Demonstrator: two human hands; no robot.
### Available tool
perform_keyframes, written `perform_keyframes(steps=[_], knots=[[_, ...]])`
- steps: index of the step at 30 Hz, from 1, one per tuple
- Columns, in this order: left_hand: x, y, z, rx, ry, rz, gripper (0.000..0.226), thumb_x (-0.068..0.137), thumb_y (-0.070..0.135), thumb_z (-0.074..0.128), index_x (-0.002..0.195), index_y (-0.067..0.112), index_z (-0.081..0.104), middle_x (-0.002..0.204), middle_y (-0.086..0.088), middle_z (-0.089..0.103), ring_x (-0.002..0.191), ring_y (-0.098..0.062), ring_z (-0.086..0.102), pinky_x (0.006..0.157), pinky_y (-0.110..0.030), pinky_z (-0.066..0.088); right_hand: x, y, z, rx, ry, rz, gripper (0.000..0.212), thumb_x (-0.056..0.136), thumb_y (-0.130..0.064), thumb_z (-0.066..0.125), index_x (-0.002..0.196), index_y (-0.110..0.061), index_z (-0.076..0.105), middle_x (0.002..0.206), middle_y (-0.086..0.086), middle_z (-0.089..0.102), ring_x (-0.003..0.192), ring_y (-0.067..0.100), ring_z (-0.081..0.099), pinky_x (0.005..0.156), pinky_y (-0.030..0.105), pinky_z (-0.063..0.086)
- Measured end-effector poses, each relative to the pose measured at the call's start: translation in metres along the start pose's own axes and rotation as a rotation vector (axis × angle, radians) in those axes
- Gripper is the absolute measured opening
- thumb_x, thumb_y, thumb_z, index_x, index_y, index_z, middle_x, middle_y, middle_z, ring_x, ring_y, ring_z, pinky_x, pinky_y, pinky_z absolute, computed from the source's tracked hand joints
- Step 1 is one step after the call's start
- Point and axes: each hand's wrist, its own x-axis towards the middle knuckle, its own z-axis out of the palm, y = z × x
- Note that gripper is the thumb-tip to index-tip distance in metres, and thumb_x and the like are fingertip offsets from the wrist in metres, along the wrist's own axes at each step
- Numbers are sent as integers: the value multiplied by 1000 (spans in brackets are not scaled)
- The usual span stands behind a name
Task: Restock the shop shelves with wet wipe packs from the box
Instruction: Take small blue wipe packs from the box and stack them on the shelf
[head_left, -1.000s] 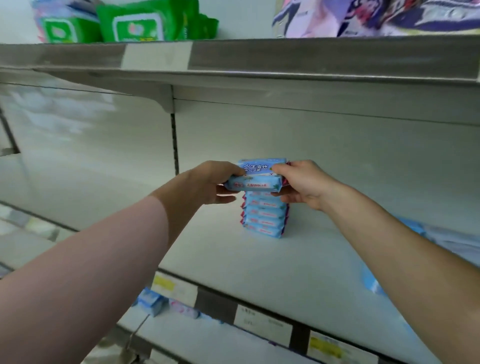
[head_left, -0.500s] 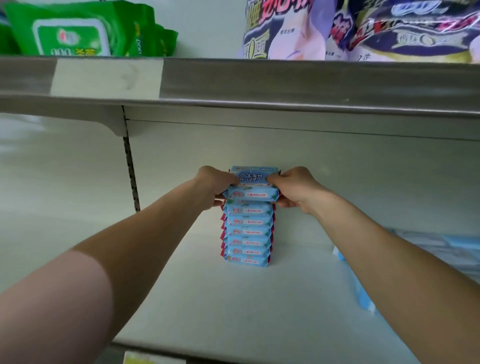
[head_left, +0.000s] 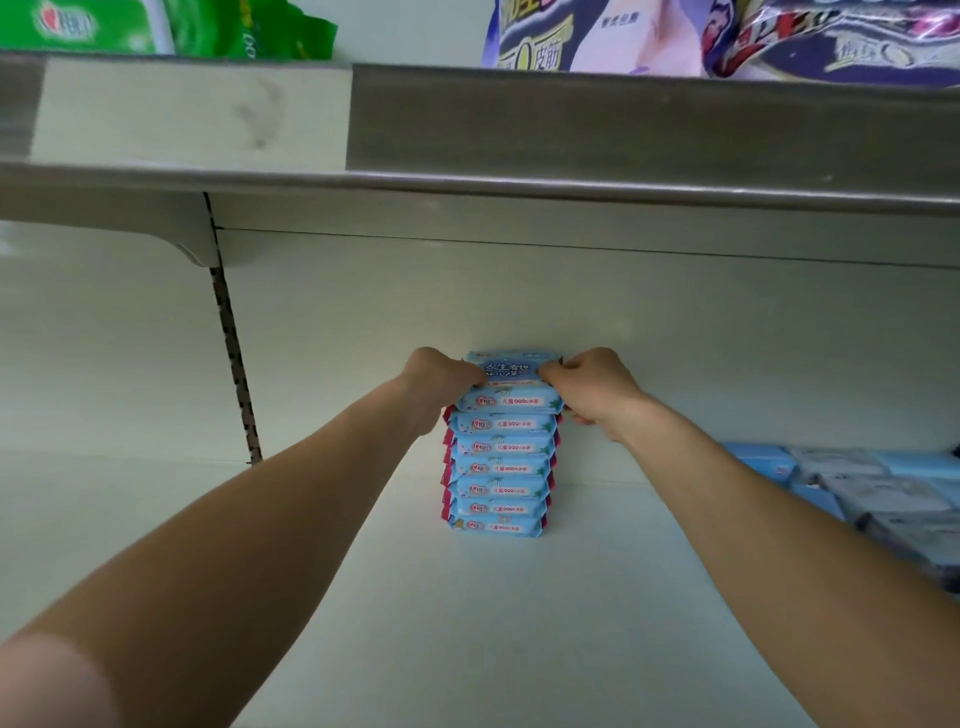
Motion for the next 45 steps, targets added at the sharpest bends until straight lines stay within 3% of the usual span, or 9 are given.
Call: perform_keyframes(steps=[5, 12, 18, 23, 25, 28, 34, 41, 45], knots=[[0, -9, 12, -60, -125, -14, 21, 100, 26, 38, 115, 17, 50, 92, -7, 63, 82, -22, 59, 88, -51, 42, -14, -4, 8, 106, -242, 176, 34, 98, -45, 36, 114, -20, 54, 101, -1, 61, 90, 18, 55, 82, 38, 44], [-1, 1, 20, 32, -201, -32, 20, 101, 27, 33, 93, 22, 50, 82, -6, 65, 73, -24, 62, 62, -37, 45, -15, 18, 11, 239, -267, 216, 40, 100, -46, 28, 109, -21, 57, 94, -1, 64, 85, 14, 57, 89, 43, 48], [4, 4, 32, 107, -143, 61, 28, 103, 20, 31, 119, 13, 52, 112, -12, 66, 80, -25, 61, 51, -26, 38, -15, 32, 11, 342, -259, 236, 40, 99, -48, 32, 115, -21, 58, 101, 0, 66, 97, 18, 60, 97, 46, 46], [5, 2, 25, 106, -171, -25, 32, 101, 25, 32, 123, 15, 53, 110, -13, 67, 96, -32, 65, 73, -44, 47, -11, 22, 14, 253, -139, 131, 31, 99, -40, 39, 115, -17, 53, 106, 4, 64, 83, 15, 59, 75, 32, 50], [5, 1, 24, 76, -151, -13, 31, 101, 21, 33, 126, 16, 49, 109, -11, 66, 93, -31, 64, 63, -36, 45, -10, 19, 16, 153, -63, 43, 38, 99, -38, 40, 130, -16, 44, 110, 4, 62, 82, 15, 59, 68, 29, 49], [10, -4, 25, 59, -96, 69, 33, 101, 18, 35, 134, 20, 39, 113, -10, 64, 90, -26, 65, 45, -28, 44, -10, 16, 17, -79, -21, -51, 53, 102, -39, 33, 150, -21, 20, 130, 7, 54, 111, 26, 55, 88, 33, 43], [13, -12, 27, 174, -11, 226, 49, 95, 25, 39, 144, 30, 37, 125, -9, 59, 105, -31, 62, 91, -44, 53, -15, 12, 12, -146, -65, -85, 44, 102, -38, 31, 143, -23, 34, 127, 7, 57, 110, 26, 55, 92, 34, 43], [-2, 1, 7, 426, -97, 363, 34, 97, 23, 46, 129, 20, 58, 117, -7, 60, 102, -26, 62, 90, -38, 52, -23, 1, -15, -96, -268, -117, 26, 95, -37, 53, 121, -32, 53, 105, -9, 61, 86, 5, 57, 60, 17, 43], [-7, 4, 0, 499, -189, 375, 35, 98, 24, 49, 131, 16, 55, 107, -4, 60, 92, -20, 61, 76, -25, 47, -23, 3, -17, -156, -330, -163, 43, 90, -26, 63, 131, -29, 52, 115, -6, 62, 96, 11, 58, 63, 18, 47]])
